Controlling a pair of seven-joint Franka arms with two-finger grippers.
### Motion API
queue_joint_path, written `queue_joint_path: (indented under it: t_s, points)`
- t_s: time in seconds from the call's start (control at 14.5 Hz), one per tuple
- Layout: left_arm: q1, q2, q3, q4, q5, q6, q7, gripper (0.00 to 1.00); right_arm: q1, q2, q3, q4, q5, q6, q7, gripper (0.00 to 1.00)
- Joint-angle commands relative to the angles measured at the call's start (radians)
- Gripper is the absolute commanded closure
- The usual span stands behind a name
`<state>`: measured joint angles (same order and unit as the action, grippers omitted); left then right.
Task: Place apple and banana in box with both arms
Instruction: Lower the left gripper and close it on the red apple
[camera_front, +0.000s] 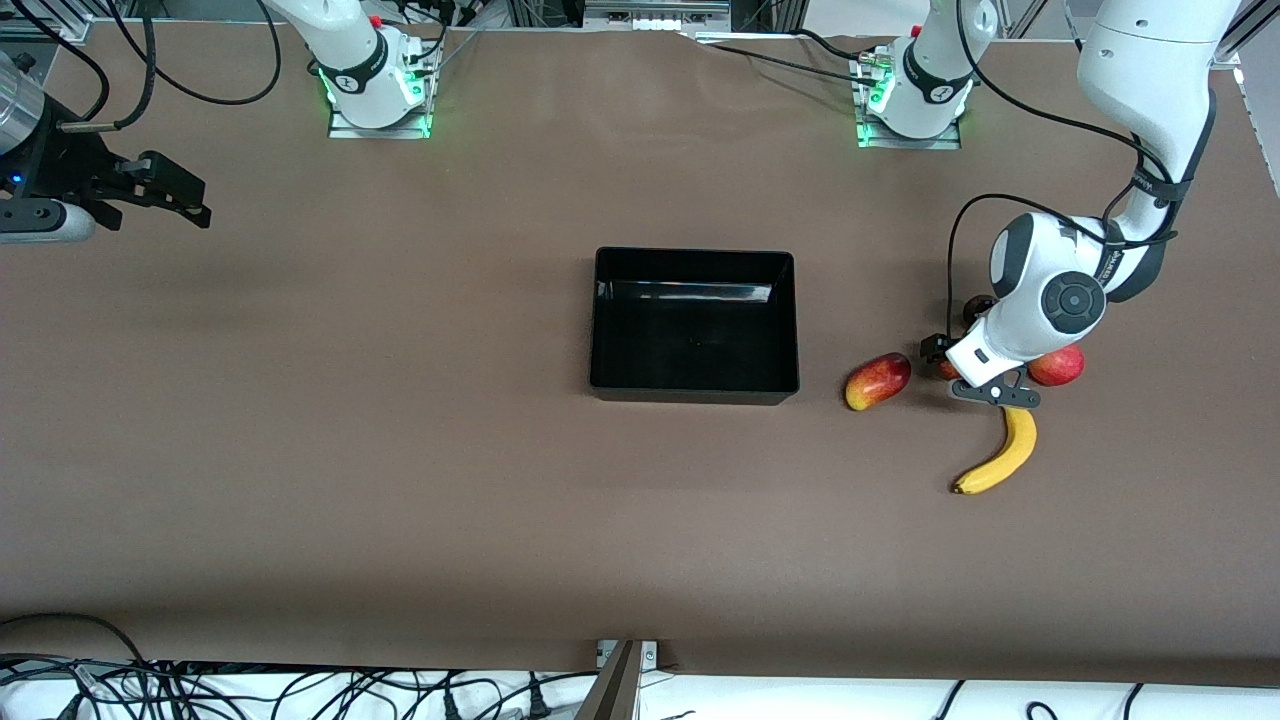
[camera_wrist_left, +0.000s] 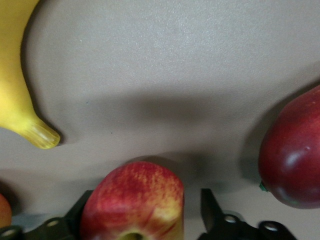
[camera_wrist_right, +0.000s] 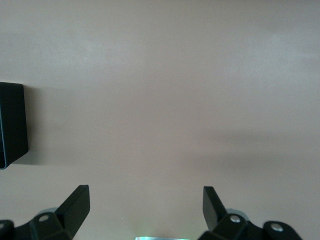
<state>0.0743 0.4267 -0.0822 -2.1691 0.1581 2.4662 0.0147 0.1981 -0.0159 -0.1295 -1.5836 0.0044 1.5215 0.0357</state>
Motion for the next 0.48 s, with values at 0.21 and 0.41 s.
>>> queue_joint_path:
  t_s: [0.21, 0.41]
  points:
    - [-0.004, -0.043, -0.048, 0.102, 0.015, -0.206, 0.004, 0.99, -0.017, 0.022, 0.015, 0.024, -0.014, 0.005, 0.004, 0.0]
    - [-0.013, -0.028, -0.213, 0.39, 0.011, -0.586, 0.001, 0.98, -0.016, 0.022, 0.015, 0.024, -0.012, 0.025, 0.004, 0.0]
